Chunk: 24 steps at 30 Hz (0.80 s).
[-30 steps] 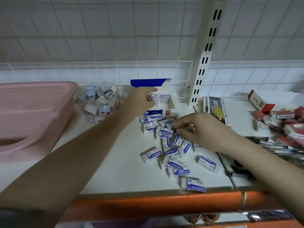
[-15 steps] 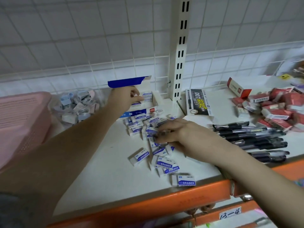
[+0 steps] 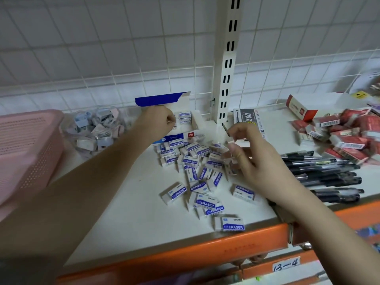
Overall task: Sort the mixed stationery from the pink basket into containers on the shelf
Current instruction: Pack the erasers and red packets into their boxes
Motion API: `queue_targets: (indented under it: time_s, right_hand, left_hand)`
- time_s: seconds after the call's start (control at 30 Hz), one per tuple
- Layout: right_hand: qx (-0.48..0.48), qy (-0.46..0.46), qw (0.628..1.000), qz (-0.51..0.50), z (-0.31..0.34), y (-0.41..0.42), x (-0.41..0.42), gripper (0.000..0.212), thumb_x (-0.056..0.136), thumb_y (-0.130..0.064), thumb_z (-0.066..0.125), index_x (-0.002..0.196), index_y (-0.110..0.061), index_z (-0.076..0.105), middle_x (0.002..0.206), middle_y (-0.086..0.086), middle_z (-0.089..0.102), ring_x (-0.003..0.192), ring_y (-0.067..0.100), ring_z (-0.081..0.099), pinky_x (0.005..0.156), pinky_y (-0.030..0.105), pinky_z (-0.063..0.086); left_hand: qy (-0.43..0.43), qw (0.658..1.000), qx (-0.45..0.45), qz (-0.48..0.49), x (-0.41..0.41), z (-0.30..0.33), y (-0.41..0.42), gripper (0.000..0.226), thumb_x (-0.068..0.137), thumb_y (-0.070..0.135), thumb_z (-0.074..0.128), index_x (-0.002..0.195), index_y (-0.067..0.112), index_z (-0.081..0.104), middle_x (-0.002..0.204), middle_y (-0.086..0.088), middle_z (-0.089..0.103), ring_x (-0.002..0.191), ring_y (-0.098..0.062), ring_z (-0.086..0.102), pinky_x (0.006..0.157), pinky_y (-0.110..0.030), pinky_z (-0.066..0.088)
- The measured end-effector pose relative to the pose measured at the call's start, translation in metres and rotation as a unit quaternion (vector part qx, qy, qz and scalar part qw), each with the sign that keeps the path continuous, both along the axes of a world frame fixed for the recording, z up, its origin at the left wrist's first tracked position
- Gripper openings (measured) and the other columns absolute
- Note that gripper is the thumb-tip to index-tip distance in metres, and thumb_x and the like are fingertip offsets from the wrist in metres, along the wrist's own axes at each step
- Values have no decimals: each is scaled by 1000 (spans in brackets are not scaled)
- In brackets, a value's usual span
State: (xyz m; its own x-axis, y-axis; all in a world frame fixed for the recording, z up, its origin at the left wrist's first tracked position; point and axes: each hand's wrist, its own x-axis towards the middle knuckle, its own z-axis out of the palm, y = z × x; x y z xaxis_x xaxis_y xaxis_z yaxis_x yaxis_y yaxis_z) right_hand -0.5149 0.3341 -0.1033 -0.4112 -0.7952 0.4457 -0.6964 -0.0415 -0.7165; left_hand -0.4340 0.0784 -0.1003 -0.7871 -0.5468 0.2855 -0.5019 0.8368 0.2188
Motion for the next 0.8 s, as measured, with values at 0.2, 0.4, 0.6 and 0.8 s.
queue_targets:
  time_s: [0.2, 0.4, 0.6, 0.8]
  right_hand:
    - [53, -103, 993, 9, 1, 3, -6, 50, 89, -1, 57, 106, -45, 40, 98, -8, 54, 79, 5, 64, 73, 16, 50]
    - [98, -165, 981, 32, 5, -4, -13, 40, 84, 1, 64, 106, -31, 58, 99, -3, 59, 83, 6, 65, 70, 18, 52]
    - [84, -153, 984, 44, 21, -28, -12, 25, 76, -10, 76, 82, -23, 55, 81, -6, 57, 57, 0, 54, 57, 17, 46]
    - [103, -147, 984, 6, 28, -83, -21, 23, 77, -8, 75, 78, -20, 55, 85, -3, 60, 67, 8, 60, 52, 10, 42]
  left_hand:
    - [49, 997, 28, -58, 19, 5, 34, 19, 89, 12, 58, 100, 10, 73, 101, -3, 69, 91, -14, 59, 81, -26, 46]
    - [40, 996, 70, -44, 51, 4, 64, 15, 87, 14, 63, 99, 11, 72, 87, 2, 65, 77, -8, 58, 71, -15, 43]
    - [-68, 994, 89, 0, 67, -4, 71, 40, 81, 31, 72, 117, 16, 62, 110, -5, 59, 90, -20, 59, 82, -33, 50]
    - [-67, 993, 92, 31, 67, 0, 78, 44, 83, 33, 70, 121, 16, 60, 114, -5, 58, 96, -21, 57, 83, -32, 46]
